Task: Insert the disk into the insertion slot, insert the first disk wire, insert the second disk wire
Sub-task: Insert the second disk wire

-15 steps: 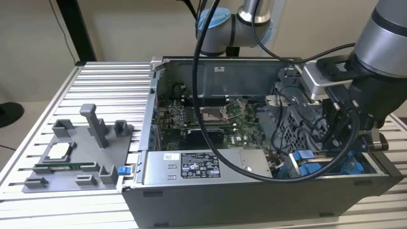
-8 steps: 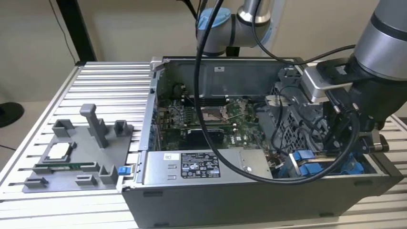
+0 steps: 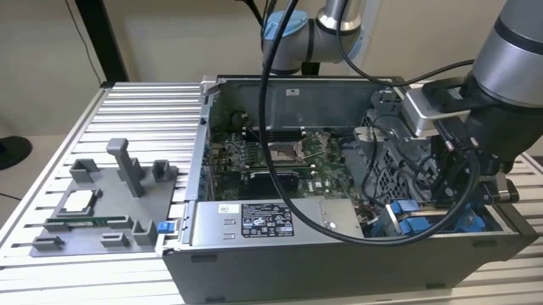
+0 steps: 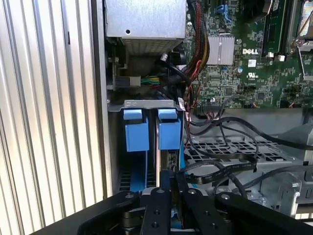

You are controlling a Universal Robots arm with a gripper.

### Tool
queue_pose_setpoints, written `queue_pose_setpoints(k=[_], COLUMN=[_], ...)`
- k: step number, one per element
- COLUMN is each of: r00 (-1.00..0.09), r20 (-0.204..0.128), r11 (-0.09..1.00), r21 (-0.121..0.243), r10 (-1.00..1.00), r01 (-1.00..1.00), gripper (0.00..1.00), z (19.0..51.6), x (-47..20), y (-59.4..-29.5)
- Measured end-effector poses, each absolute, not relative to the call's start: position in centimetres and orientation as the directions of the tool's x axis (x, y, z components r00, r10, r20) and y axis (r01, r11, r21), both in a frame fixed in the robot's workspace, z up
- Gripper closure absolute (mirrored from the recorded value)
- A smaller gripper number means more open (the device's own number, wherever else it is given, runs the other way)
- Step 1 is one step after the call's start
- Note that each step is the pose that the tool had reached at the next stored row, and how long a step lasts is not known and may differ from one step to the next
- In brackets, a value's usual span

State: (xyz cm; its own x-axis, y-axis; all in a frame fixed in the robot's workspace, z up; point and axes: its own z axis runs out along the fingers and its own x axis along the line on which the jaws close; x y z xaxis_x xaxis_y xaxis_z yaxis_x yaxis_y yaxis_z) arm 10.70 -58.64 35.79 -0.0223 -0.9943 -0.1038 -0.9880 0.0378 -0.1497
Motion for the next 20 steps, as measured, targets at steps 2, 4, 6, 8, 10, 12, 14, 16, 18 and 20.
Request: queue_pose_setpoints(k=[2,4,6,8,10,12,14,16,18,20], r00=[-0.022,-0.022,-0.022,-0.019,-0.013,-0.006,0.001,0.005,0.01,0.016], r20=[-0.104,-0.104,-0.104,-0.104,-0.104,-0.104,-0.104,-0.104,-0.104,-0.104], r11=[0.038,0.038,0.038,0.036,0.03,0.024,0.018,0.013,0.008,0.003], r21=[-0.152,-0.153,-0.154,-0.158,-0.163,-0.171,-0.176,-0.177,-0.177,-0.178], r10=[-0.994,-0.994,-0.994,-0.994,-0.994,-0.995,-0.995,-0.995,-0.994,-0.994], r01=[-0.988,-0.988,-0.987,-0.987,-0.986,-0.985,-0.984,-0.984,-0.984,-0.984], gripper=[1.0,1.0,1.0,1.0,1.0,1.0,1.0,1.0,1.0,1.0], z=[35.7,35.5,35.2,35.0,34.8,34.7,34.7,34.7,34.6,34.5], x=[10.7,10.7,10.7,10.7,10.8,10.9,10.9,10.9,10.9,10.9], y=[-58.6,-58.6,-58.6,-58.5,-58.5,-58.4,-58.3,-58.2,-58.1,-58.1])
